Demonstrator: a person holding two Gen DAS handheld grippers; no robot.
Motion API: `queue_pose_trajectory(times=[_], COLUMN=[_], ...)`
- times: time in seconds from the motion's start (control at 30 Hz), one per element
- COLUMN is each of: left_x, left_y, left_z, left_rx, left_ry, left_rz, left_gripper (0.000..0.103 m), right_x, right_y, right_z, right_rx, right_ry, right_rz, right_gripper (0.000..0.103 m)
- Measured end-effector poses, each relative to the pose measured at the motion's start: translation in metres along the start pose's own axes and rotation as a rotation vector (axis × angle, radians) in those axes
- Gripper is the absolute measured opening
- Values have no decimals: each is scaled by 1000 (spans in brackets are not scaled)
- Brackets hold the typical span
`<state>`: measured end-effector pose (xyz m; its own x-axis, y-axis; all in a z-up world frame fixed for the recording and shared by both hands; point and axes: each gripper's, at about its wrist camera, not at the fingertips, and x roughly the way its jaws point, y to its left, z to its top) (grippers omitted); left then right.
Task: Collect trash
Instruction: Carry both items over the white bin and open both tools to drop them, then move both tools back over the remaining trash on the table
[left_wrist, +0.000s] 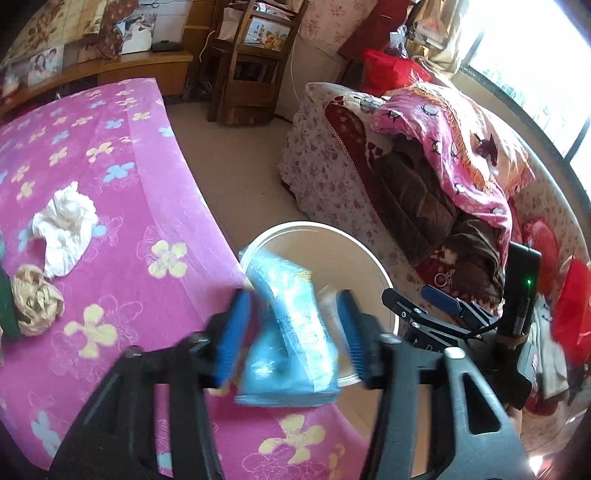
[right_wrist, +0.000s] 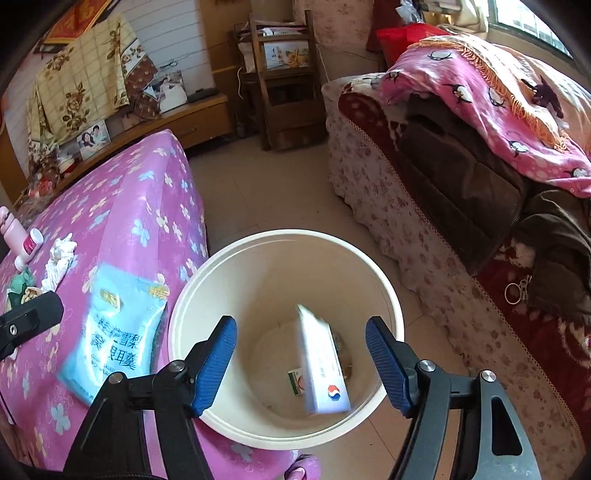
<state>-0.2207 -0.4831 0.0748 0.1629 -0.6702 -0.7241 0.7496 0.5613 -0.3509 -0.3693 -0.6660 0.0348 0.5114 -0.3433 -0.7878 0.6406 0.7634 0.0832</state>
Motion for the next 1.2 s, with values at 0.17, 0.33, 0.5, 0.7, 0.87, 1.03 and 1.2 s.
queue_pose_trajectory(times=[0.17,0.33,0.5,0.7,0.87,1.03,1.2], left_x=[-10,-36,-60,-101,-138,-172,-199], left_y=[15,35,60,94,136,185,235], left_z=[-7,-21,-36,-52,-64,-79,-88], left_rx=[-6,3,-6,-13,-69,-150,-237], left_ry=[7,-21,-45,-89,-109,-120,-129], left_rz=[32,121,202,285,335,391,478], left_gripper=[55,55,55,55,55,55,55], right_x=[-1,-8,-17,-26,-30,-34,-35], right_y=[11,32,61,106,147,190,228], right_z=[-8,-13,-17,-22,-24,-27,-28], right_rx=[-15,-39,-77,-136,-199,-251,-307], right_ry=[24,23,18,24,35,47,59], right_rz=[35,77,117,190,250,314,363], right_gripper=[70,70,70,70,70,70,70])
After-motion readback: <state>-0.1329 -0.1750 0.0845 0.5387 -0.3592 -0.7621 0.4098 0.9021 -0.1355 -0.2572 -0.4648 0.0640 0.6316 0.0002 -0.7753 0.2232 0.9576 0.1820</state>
